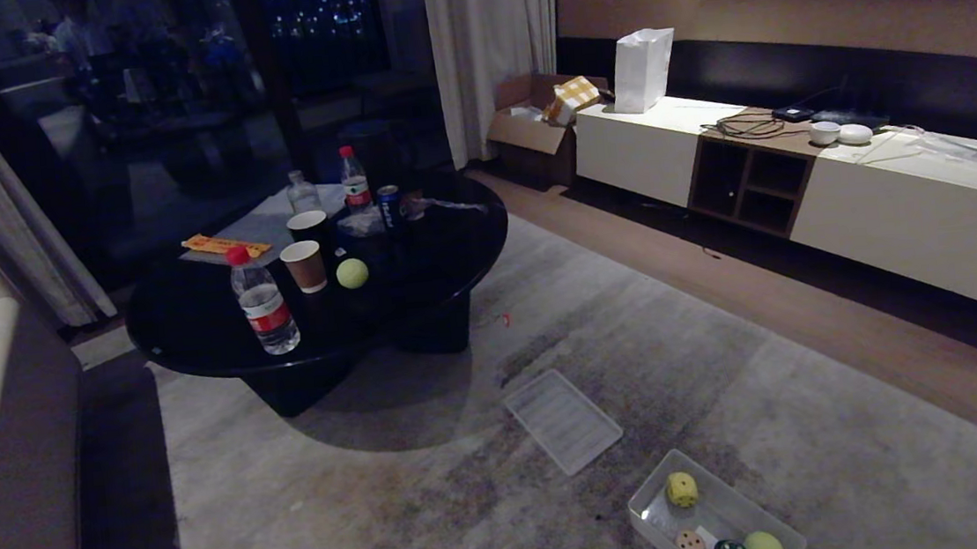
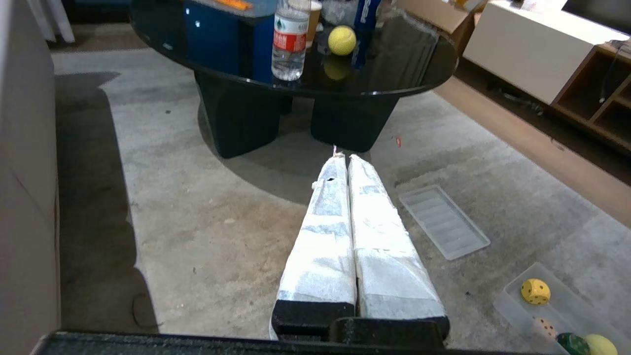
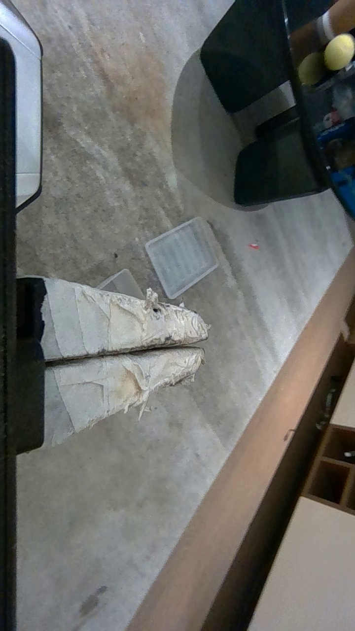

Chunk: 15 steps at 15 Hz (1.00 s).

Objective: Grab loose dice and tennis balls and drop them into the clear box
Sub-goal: Pick up the ball on the table

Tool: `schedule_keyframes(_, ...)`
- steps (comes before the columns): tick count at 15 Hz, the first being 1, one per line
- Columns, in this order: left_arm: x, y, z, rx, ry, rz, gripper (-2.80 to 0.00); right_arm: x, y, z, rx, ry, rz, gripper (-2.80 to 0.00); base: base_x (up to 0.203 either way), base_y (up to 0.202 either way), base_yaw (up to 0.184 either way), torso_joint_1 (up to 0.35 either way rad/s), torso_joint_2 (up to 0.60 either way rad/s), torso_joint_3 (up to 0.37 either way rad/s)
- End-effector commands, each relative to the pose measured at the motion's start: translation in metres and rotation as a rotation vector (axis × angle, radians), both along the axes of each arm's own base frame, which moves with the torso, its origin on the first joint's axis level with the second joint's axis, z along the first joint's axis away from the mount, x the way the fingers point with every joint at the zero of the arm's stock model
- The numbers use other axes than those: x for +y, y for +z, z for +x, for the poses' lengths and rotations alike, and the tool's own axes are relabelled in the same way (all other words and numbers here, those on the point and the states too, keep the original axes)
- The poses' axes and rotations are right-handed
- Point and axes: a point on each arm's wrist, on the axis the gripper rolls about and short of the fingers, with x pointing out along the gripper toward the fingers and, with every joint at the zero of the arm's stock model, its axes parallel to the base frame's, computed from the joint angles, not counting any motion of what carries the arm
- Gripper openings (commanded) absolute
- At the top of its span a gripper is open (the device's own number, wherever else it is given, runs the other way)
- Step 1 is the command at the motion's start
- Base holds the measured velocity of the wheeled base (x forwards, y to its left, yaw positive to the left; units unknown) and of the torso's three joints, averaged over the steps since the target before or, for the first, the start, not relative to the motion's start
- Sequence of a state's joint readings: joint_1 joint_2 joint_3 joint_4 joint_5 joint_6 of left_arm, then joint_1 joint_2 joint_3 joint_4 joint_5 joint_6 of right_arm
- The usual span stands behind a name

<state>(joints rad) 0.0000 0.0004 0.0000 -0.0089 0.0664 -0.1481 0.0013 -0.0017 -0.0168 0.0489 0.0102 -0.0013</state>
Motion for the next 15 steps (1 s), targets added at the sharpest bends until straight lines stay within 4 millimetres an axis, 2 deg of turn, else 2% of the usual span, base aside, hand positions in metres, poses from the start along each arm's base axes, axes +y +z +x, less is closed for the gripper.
schedule_keyframes(1,0.0,0.0001,0.0001,0.001,0.001,-0.001,-2.8,0.0,0.0,0.0,0.0,0.001,-0.002,-2.8,0.0,0.0,0.0,-0.002,0.0,0.121)
schedule_keyframes(8,0.0,0.0,0.0,-0.001,0.0,0.002,-2.8,-0.0001,0.0001,0.0,0.001,-0.002,-0.001,-2.8,-0.001,0.0,0.01,0.001,0.0,0.017)
schedule_keyframes(15,0.0,0.0,0.0,0.0,0.0,0.002,-2.8,0.0,0.0001,0.0001,0.001,-0.001,0.0,-2.8,-0.001,-0.008,0.157,0.002,0.0,0.002)
